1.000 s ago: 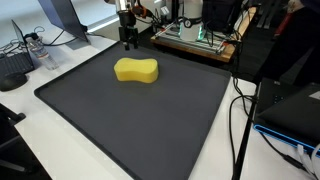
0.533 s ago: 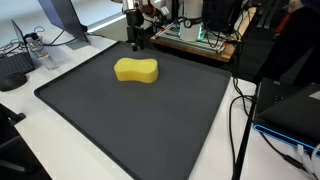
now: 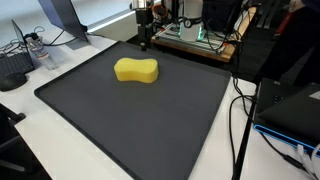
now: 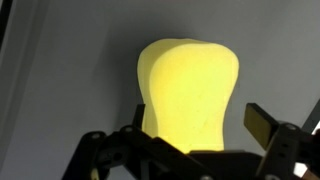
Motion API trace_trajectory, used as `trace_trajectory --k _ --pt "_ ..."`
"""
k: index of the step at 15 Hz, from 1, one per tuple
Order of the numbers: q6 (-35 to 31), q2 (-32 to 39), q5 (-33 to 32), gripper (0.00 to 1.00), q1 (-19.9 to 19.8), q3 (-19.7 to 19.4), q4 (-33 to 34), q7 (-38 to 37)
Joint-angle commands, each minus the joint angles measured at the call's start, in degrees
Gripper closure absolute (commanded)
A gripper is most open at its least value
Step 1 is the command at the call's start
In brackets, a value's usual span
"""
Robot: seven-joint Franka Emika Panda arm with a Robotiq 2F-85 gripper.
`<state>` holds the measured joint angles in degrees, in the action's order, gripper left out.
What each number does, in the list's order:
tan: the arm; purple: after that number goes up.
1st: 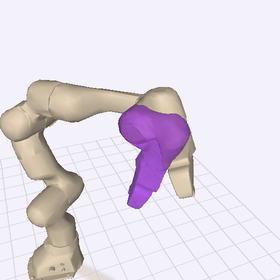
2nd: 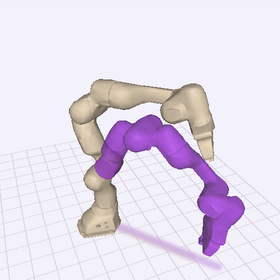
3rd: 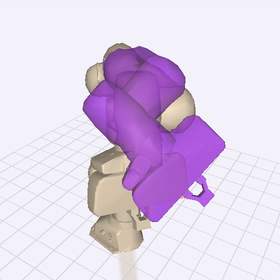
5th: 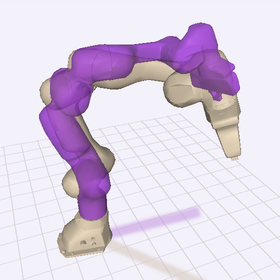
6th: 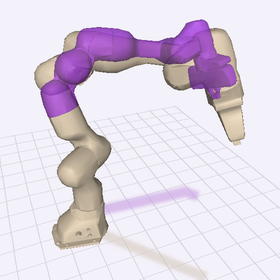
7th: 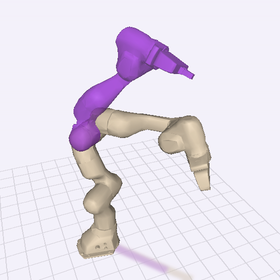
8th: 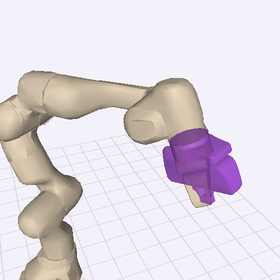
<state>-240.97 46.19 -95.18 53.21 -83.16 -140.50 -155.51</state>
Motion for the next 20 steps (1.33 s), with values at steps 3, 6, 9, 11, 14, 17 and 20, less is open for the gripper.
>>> trace_trajectory --k 3,6,9,11,14,17,20 --pt "-2.7 10.5 -1.0 0.00 12.4 -7.8 -0.8 -1.7" --pt "-3.1 14.7 -2.2 0.00 15.8 -9.9 0.3 -2.1" --pt "-2.6 16.6 -5.2 0.00 17.9 -10.3 2.7 -2.5" --pt "-2.6 14.8 -9.0 0.00 20.1 -9.8 6.9 -2.7" --pt "2.2 13.5 -6.3 0.00 19.1 -8.6 3.4 -0.2" --pt "8.9 5.4 -10.7 0.00 18.6 -6.7 3.2 -1.4" --pt "4.7 12.2 -10.0 0.00 19.8 -8.6 4.0 -2.9"
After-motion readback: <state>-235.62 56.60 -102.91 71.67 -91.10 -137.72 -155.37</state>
